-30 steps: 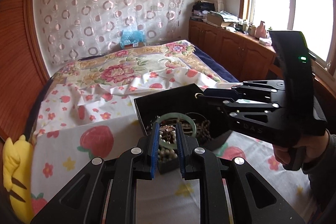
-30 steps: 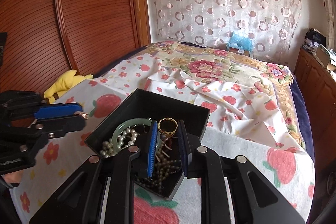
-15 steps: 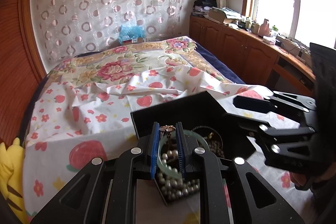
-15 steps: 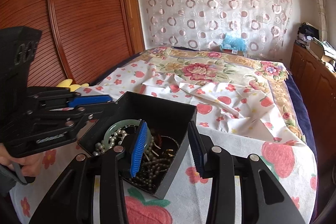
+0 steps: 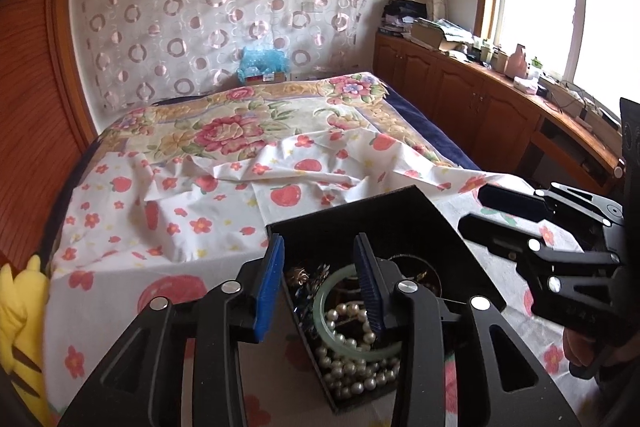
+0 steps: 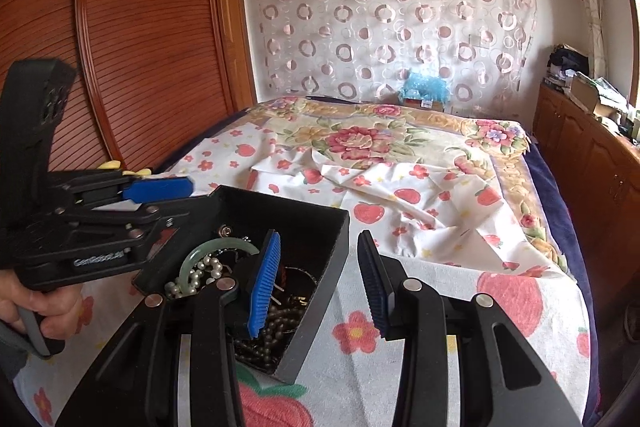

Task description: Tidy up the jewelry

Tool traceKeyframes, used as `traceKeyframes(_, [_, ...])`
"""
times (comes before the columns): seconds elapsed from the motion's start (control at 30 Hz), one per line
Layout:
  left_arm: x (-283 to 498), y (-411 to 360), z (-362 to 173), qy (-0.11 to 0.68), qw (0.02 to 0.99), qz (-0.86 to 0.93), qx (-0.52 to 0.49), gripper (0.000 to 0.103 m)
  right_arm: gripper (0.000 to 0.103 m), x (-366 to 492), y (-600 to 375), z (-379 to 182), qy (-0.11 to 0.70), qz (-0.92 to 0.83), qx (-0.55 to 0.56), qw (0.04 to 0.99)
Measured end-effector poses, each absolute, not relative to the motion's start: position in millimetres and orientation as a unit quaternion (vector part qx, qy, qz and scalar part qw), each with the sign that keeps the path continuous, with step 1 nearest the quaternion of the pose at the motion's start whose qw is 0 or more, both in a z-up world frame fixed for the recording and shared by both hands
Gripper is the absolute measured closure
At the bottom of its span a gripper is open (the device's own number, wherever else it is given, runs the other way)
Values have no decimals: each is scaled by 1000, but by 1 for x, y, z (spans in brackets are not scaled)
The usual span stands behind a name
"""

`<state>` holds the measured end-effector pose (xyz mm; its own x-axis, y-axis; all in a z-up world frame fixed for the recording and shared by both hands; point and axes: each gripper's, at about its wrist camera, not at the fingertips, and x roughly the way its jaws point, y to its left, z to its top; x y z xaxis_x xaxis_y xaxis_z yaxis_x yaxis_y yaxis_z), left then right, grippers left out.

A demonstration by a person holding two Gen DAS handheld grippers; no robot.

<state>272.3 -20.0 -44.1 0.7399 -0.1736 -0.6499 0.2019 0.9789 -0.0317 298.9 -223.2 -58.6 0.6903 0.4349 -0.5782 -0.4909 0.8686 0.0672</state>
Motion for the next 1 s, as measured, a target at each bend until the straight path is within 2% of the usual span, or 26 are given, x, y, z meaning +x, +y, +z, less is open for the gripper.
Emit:
traceKeyframes(0.1, [261,-15,-39,341,935,-96,15,54,60,298,-221,-56,302,249,-43,919])
traceKeyframes(0.23, [240,-8,-28,324,942,-83,16,25,60,291,-220,-46,294,242,-46,923])
traceKeyframes(0.43, [213,-2,-14,306,950,-65,17,11,60,272,-223,-33,289,234,-37,928])
traceKeyframes(0.57, [195,2,-8,298,953,-55,11,8,60,256,-225,-27,285,229,-30,930])
traceKeyframes(0.63, [187,4,-7,295,954,-49,11,8,45,246,-226,-25,282,222,-28,933])
traceKeyframes(0.77, [167,9,-2,291,956,-37,4,8,32,226,-227,-19,271,214,-29,938])
traceKeyframes(0.83, [160,10,-1,290,956,-35,1,8,18,215,-227,-17,266,212,-27,940])
traceKeyframes(0.93, [146,10,1,287,958,-29,-2,8,5,199,-230,-13,256,209,-26,944])
traceKeyframes(1.0, [138,8,3,284,958,-25,2,8,3,188,-231,-11,250,206,-24,946])
